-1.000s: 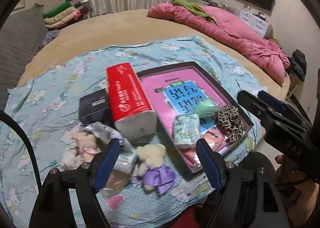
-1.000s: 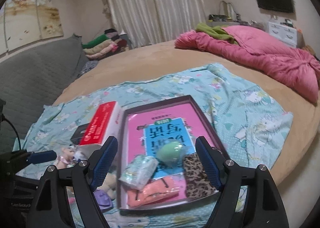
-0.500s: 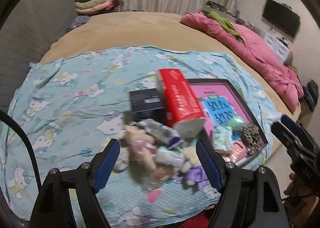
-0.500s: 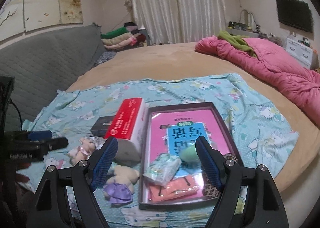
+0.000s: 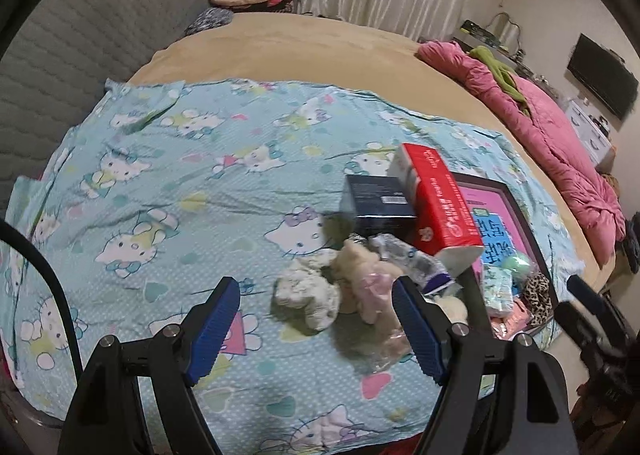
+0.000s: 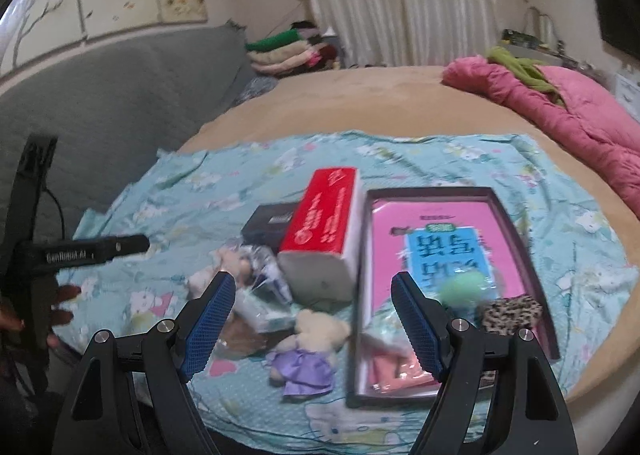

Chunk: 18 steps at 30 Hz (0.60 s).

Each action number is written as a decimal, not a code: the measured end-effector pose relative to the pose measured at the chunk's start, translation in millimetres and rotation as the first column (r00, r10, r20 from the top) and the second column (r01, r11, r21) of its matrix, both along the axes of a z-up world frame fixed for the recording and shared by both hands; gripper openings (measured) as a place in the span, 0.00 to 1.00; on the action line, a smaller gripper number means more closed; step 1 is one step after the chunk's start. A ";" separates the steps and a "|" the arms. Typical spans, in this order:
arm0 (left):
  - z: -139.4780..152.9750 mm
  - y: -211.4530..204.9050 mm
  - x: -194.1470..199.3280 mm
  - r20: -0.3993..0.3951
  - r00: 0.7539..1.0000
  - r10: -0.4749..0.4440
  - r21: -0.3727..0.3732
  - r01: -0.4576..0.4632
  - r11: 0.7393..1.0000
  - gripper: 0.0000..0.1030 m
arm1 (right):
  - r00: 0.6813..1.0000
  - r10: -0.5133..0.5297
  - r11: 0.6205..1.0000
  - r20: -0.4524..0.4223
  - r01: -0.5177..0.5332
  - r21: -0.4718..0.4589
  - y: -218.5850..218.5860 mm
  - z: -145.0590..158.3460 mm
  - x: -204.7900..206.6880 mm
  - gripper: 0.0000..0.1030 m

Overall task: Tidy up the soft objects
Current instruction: 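Move both open tools back to the pile of soft items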

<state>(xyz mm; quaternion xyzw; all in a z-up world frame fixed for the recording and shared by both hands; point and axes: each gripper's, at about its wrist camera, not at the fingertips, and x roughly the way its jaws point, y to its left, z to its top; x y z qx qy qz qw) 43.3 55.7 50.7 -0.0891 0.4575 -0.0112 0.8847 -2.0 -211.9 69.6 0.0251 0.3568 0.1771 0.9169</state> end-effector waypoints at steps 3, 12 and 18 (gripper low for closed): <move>-11.6 7.6 1.1 -0.017 1.000 0.011 -0.010 -0.012 1.000 0.76 | 0.999 0.039 0.999 -0.019 -0.040 -0.030 15.7 -12.4 1.6 0.79; -55.9 6.9 7.7 -0.084 0.996 -0.011 -0.012 0.010 1.000 0.76 | 0.988 0.105 0.985 -0.111 -0.119 -0.128 41.8 -55.2 8.6 0.79; -76.2 1.1 14.2 -0.101 0.994 -0.030 -0.018 0.029 0.999 0.76 | 0.972 0.094 0.974 -0.214 -0.134 -0.183 45.7 -83.0 18.3 0.79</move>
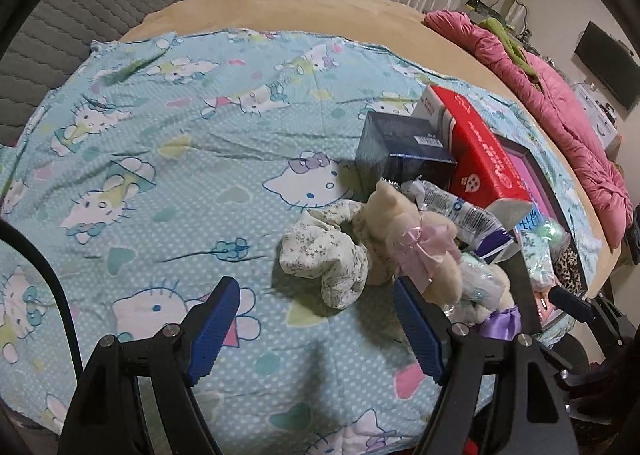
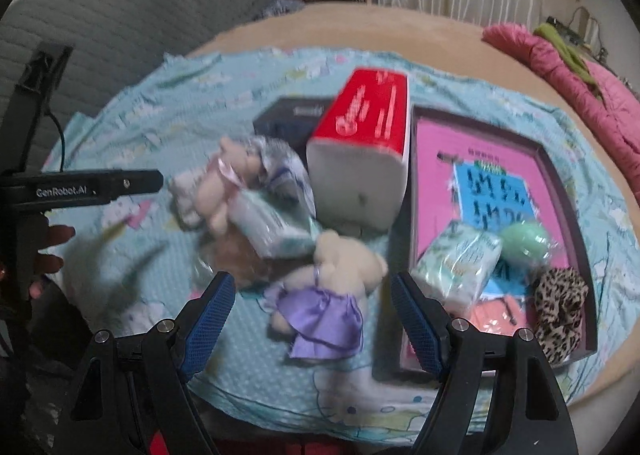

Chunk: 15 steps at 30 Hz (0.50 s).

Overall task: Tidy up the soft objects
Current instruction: 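Move both open tools back to the pile of soft items, then grasp the white floral scrunchie with the left tool while the right tool grasps the purple-dress teddy bear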

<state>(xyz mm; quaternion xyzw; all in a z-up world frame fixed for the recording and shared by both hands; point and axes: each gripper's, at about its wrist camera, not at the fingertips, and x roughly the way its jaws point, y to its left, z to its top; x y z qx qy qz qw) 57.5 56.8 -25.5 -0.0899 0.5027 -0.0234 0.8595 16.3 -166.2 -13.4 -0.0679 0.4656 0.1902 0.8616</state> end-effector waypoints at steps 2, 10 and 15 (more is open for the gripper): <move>-5.5 -1.4 2.8 -0.007 1.000 -0.006 -0.006 0.006 1.000 0.76 | 1.000 0.009 0.999 -0.020 -0.010 -0.037 4.1 -8.2 2.5 0.79; -18.1 1.2 12.3 -0.008 1.000 -0.015 -0.025 0.014 1.000 0.76 | 0.996 0.059 0.981 -0.068 -0.071 -0.180 25.5 -38.3 11.4 0.79; -25.3 3.1 21.1 -0.015 1.000 -0.016 -0.041 0.015 0.999 0.76 | 0.995 0.058 0.969 -0.082 -0.076 -0.237 30.3 -53.3 21.7 0.71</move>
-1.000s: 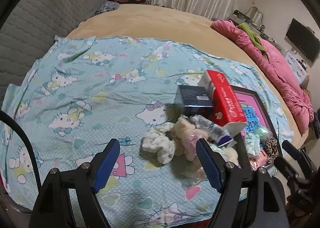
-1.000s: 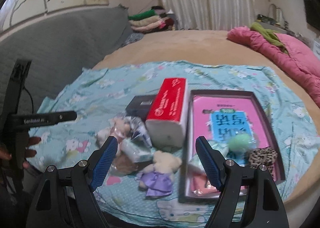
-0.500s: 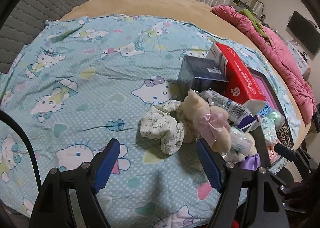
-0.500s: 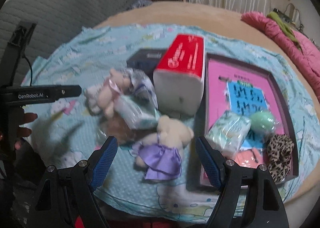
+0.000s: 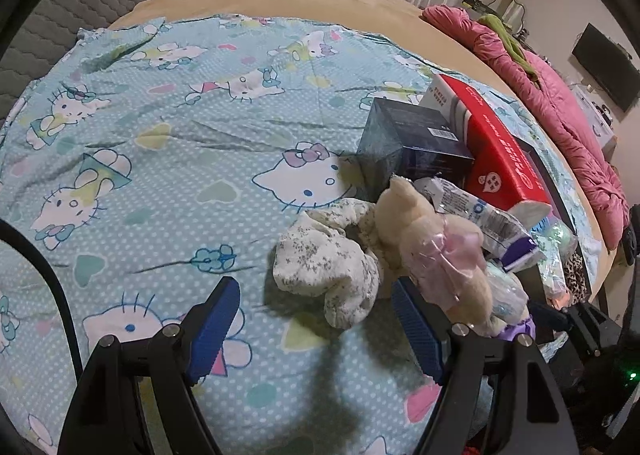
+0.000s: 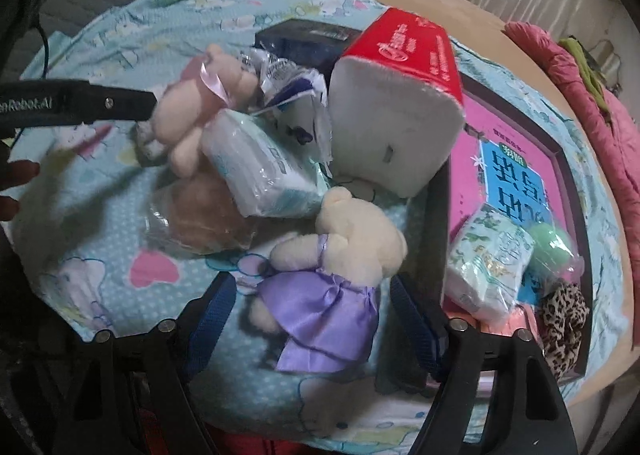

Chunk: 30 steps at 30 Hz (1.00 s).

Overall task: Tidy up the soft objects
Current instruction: 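Grasp the white floral scrunchie with the left tool while the right tool grasps the purple-dress teddy bear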

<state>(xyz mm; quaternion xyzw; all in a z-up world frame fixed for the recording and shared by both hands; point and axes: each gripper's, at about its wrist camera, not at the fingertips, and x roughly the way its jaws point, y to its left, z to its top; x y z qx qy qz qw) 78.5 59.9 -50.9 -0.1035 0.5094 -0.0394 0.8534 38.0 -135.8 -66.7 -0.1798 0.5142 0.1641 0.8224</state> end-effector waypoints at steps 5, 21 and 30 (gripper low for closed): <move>-10.5 -2.3 11.2 -0.015 1.000 -0.001 0.012 0.002 1.000 0.76 | 1.000 0.001 0.998 0.022 0.000 -0.057 2.1 -8.9 10.9 0.56; -29.6 -14.8 31.9 -0.028 0.998 -0.049 -0.084 0.046 0.995 0.18 | 0.999 -0.042 0.973 0.032 0.033 0.227 -31.2 29.1 11.5 0.43; -11.8 -6.2 12.3 0.015 1.000 -0.022 -0.064 0.023 0.998 0.15 | 0.996 -0.083 0.935 0.016 0.072 0.348 -46.4 46.3 1.9 0.43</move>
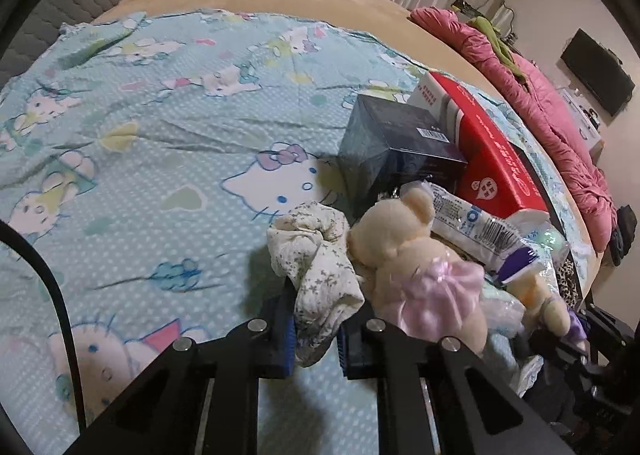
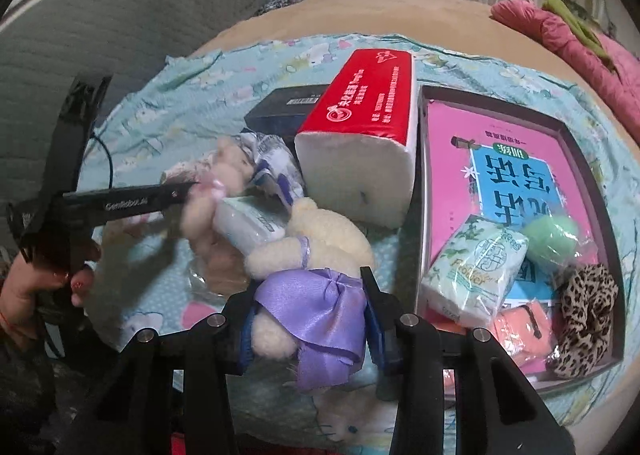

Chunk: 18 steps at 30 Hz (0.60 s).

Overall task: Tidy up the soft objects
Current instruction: 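Grasp the white floral scrunchie with the left tool while the right tool grasps the purple-dress teddy bear, then carry the scrunchie and purple-dress bear with both tools over the pink tray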

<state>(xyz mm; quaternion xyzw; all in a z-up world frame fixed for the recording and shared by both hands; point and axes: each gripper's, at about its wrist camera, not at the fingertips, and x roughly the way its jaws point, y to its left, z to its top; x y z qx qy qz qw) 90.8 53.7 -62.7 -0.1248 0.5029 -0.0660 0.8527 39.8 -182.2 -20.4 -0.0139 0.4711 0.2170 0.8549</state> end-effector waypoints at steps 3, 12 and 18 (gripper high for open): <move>7.8 4.0 -10.4 0.004 1.000 0.016 0.014 -0.016 1.000 0.15 | 1.000 -0.013 0.999 0.005 0.013 0.034 -5.1 4.7 -1.2 0.43; 48.2 -2.3 -37.2 0.054 0.998 0.023 0.063 -0.027 0.998 0.15 | 0.998 -0.033 0.995 0.050 0.028 0.098 -17.8 21.9 -7.6 0.43; 83.7 -15.4 -48.6 0.120 0.993 0.001 0.080 -0.011 0.997 0.16 | 0.995 -0.044 0.989 0.092 0.030 0.145 -26.7 36.8 -12.2 0.43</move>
